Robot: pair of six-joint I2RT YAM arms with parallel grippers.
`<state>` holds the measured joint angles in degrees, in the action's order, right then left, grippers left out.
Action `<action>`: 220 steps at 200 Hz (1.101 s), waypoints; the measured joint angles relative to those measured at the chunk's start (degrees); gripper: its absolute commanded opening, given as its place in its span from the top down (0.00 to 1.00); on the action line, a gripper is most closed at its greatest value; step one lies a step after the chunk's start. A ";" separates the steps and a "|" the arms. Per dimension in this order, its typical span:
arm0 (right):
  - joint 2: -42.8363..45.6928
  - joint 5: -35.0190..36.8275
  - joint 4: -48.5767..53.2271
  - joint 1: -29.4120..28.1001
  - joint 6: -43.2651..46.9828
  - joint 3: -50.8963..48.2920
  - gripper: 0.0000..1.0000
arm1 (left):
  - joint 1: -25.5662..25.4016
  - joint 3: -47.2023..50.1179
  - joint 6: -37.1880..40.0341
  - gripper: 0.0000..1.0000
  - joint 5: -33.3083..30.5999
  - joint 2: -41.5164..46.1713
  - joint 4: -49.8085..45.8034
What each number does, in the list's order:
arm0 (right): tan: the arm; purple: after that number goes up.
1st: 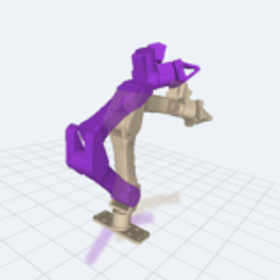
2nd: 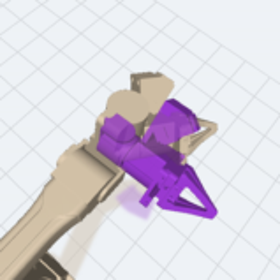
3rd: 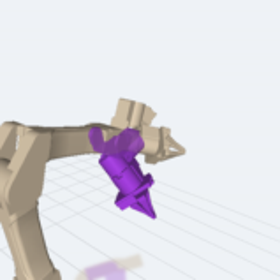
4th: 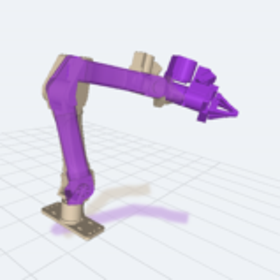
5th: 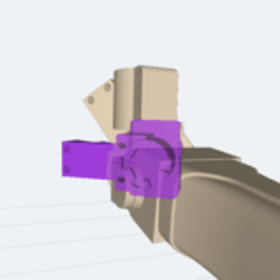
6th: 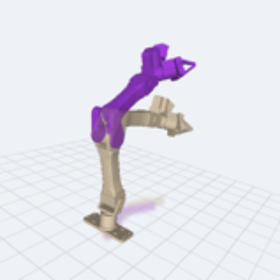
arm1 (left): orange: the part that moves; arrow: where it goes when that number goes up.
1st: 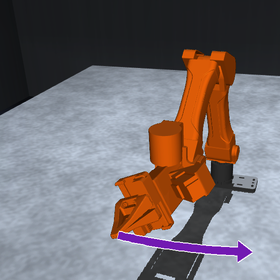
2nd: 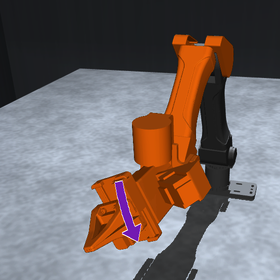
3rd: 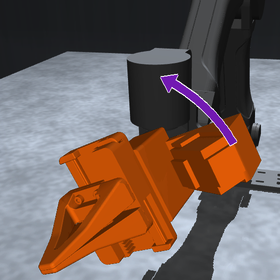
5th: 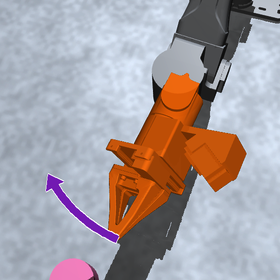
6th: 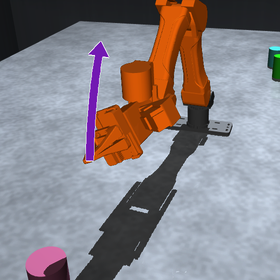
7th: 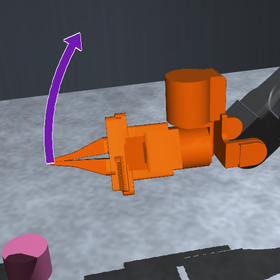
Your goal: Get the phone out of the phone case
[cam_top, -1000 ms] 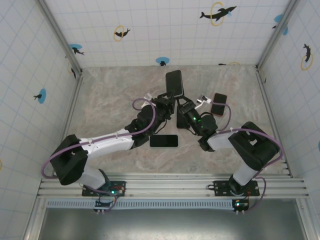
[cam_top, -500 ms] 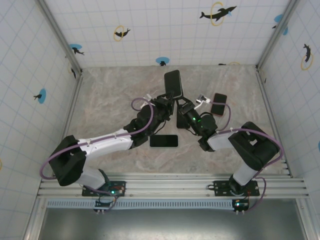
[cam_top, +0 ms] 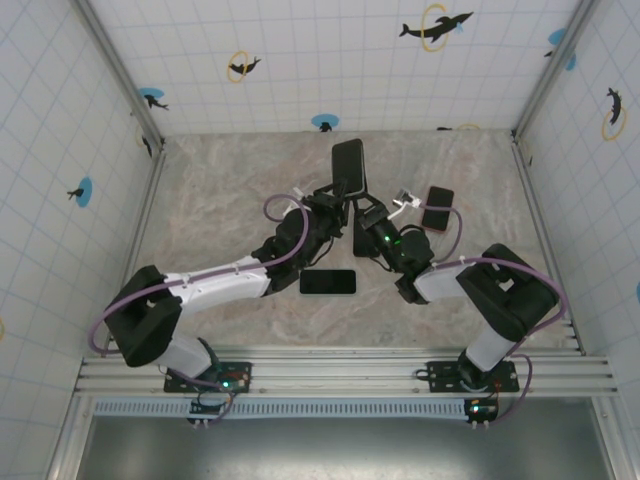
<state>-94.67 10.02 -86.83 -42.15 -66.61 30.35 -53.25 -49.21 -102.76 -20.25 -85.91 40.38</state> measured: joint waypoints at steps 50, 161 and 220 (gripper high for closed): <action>0.04 3.06 -0.55 -0.33 0.02 0.00 1.00 | 0.00 -1.20 -2.93 0.59 -0.90 -3.06 3.96; 0.70 5.38 -2.03 -0.63 0.17 0.00 1.00 | 0.55 -5.11 -3.98 0.76 -1.27 -6.08 5.14; 0.87 5.51 -2.51 -1.31 0.22 0.00 1.00 | 0.70 -6.10 -3.96 0.95 -0.35 -6.47 5.09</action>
<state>-93.80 15.53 -89.34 -43.46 -66.39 30.35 -52.56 -55.31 -106.72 -20.60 -92.38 45.47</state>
